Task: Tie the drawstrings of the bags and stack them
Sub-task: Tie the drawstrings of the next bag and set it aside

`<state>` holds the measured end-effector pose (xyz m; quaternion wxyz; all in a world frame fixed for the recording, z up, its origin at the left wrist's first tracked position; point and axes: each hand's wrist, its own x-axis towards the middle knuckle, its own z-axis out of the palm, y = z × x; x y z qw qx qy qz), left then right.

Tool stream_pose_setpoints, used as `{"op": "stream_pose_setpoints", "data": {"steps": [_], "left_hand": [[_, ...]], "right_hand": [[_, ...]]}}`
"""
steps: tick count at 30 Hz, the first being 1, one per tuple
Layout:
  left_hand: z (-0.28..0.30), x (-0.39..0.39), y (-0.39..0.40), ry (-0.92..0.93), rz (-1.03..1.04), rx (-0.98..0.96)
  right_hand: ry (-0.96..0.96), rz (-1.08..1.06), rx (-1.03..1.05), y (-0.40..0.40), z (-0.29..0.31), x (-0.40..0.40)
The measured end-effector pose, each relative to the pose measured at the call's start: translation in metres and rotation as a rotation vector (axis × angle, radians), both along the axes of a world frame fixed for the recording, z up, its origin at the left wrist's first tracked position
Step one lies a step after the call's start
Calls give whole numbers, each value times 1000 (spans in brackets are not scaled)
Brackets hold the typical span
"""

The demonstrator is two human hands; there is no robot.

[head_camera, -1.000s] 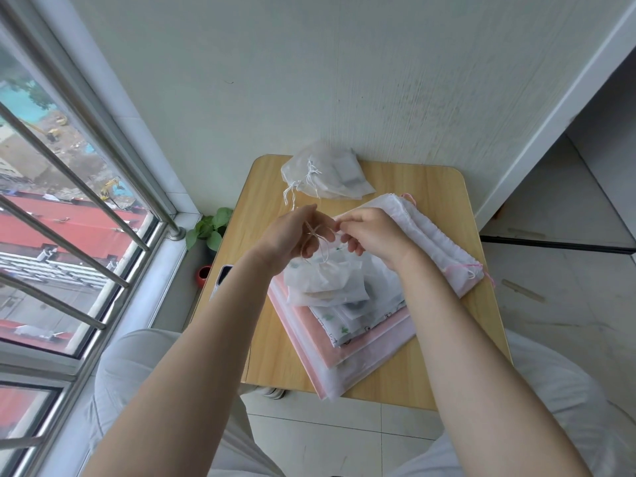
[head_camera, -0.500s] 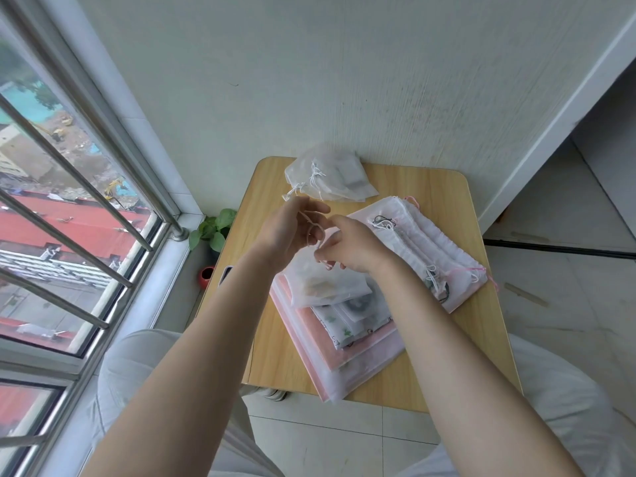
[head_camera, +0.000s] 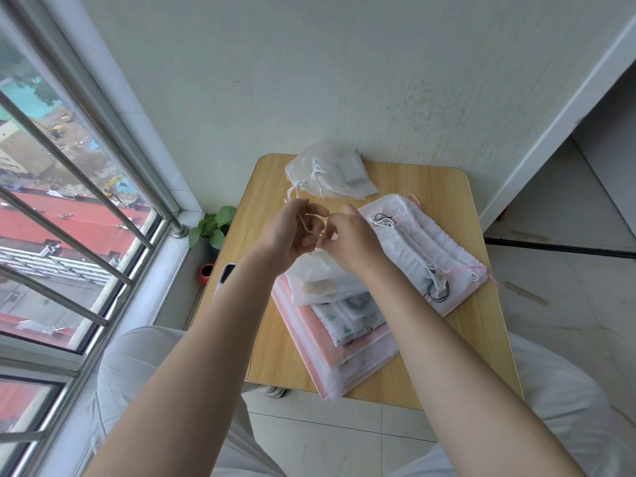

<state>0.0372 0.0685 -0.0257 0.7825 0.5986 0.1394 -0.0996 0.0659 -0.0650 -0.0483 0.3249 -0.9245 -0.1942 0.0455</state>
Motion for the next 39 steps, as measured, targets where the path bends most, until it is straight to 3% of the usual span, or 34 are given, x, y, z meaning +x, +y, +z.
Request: {"op": "stream_pose_setpoints", "data": {"steps": [3, 7, 13, 18, 22, 24, 26, 28, 30, 32, 34, 36, 39], "left_hand": [[-6, -1, 3, 10, 26, -29], [-14, -5, 5, 48, 68, -66], [-29, -6, 12, 122, 258, -116], [-32, -5, 12, 165, 359, -114], [-36, -4, 11, 128, 448, -166], [-38, -6, 12, 85, 456, -266], [-39, -9, 13, 46, 465, -441], [-38, -12, 13, 32, 504, -650], [-39, -14, 13, 48, 553, -774], [-39, -14, 15, 110, 570, -768], [-37, -14, 16, 180, 588, -593], [-34, -15, 13, 228, 610, -266], [-32, -15, 5, 195, 625, 218]], "right_hand": [[43, -14, 29, -2, -5, -2], [260, -6, 76, -7, -14, -1], [803, 48, 623, -33, -9, 1], [757, -111, 744, -40, -10, 8], [826, -353, 1214, -38, -3, 9], [947, -430, 1604, -42, -1, 8], [977, -479, 1836, -43, -2, 9], [993, -513, 1779, -42, -2, 9], [986, -516, 1530, -39, -2, 9], [878, -536, 1214, -36, -1, 9], [616, -516, 869, -34, 1, 7], [299, -471, 535, -30, 0, 3], [26, -447, 314, -23, -3, -2]]}}
